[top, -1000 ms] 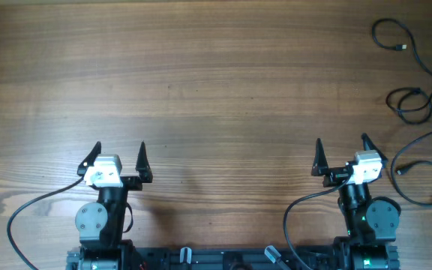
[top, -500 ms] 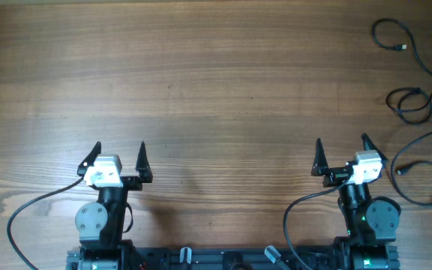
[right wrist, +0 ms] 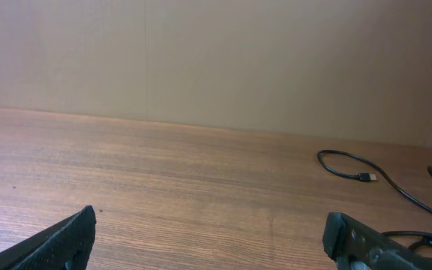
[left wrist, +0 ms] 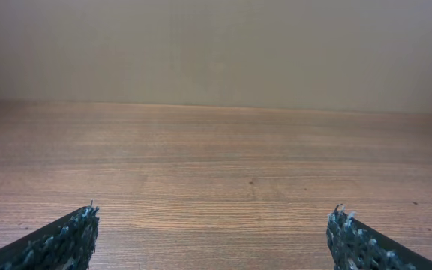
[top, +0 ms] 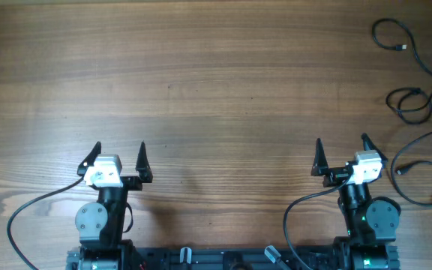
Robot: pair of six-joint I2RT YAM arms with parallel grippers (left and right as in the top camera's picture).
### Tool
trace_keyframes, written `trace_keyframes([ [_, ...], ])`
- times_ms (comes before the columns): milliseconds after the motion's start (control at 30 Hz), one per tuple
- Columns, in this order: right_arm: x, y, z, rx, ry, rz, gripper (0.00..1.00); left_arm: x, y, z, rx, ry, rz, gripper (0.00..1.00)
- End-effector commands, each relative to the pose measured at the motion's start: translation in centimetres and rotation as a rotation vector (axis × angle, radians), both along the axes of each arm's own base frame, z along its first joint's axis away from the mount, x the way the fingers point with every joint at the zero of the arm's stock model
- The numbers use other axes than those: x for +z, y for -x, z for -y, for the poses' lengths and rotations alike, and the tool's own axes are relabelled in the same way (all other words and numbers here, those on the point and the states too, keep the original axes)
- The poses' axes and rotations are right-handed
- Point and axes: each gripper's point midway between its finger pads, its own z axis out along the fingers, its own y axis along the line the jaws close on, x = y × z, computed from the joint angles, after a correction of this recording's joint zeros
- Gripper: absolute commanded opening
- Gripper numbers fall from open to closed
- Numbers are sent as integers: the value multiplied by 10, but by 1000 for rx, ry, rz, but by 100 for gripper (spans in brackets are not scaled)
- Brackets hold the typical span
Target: Untangle cables
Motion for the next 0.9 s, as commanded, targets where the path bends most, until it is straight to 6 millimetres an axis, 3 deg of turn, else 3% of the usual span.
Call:
trace_keyframes([
  [0,2,0,3,-16,-12,10,100,-2,0,1,-7,-22,3,100],
  [667,3,0,4,-22,10,12,100,-2,0,1,-7,-22,3,100],
  [867,3,0,3,-21,-69,6,100,-2,0,1,-7,-22,3,100],
])
